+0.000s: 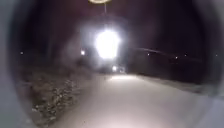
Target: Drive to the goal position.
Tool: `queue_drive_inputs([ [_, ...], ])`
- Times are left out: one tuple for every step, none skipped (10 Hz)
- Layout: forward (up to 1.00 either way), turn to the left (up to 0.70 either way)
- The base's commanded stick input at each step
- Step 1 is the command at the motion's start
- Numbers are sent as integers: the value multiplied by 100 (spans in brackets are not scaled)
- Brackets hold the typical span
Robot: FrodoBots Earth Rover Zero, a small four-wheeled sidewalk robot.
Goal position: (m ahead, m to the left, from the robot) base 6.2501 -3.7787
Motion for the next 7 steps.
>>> queue_drive_inputs([
  [70,0],
  [70,0],
  [70,0],
  [70,0],
  [70,0],
  [70,0],
  [70,0],
])
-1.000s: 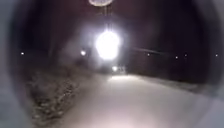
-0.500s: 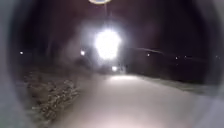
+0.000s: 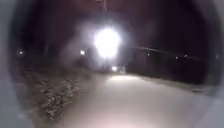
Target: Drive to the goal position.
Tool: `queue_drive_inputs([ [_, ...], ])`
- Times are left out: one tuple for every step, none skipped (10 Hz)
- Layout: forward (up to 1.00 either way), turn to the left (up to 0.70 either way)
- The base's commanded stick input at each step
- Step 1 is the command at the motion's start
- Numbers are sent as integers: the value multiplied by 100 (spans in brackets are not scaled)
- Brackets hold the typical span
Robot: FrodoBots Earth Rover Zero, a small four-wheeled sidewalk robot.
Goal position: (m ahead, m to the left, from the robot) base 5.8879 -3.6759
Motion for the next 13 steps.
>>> queue_drive_inputs([
  [70,0],
  [70,0],
  [70,0],
  [70,0],
  [70,0],
  [70,0],
  [70,0],
  [70,0],
  [70,0],
  [70,0],
  [70,0],
  [70,0],
  [70,0],
])
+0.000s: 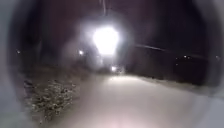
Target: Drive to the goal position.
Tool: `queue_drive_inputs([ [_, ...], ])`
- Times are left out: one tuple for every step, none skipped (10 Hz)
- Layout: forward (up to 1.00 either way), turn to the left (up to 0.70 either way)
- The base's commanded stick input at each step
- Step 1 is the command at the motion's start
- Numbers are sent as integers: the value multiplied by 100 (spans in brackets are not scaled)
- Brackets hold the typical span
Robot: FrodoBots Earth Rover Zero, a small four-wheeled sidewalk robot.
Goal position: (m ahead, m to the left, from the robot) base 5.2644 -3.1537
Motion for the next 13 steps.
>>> queue_drive_inputs([
  [70,0],
  [70,0],
  [70,0],
  [70,0],
  [70,0],
  [70,0],
  [70,0],
  [70,0],
  [70,0],
  [70,0],
  [70,0],
  [70,0],
  [70,0],
])
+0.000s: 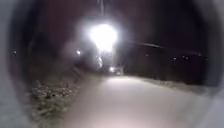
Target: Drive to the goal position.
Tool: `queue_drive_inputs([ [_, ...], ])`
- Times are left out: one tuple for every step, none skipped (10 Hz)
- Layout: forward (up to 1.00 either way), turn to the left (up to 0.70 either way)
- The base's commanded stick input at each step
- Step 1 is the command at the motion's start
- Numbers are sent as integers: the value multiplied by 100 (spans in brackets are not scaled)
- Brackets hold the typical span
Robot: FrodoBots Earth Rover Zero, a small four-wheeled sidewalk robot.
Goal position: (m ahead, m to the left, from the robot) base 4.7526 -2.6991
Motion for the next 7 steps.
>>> queue_drive_inputs([
  [70,0],
  [70,0],
  [70,0],
  [70,0],
  [70,0],
  [70,0],
  [70,0],
])
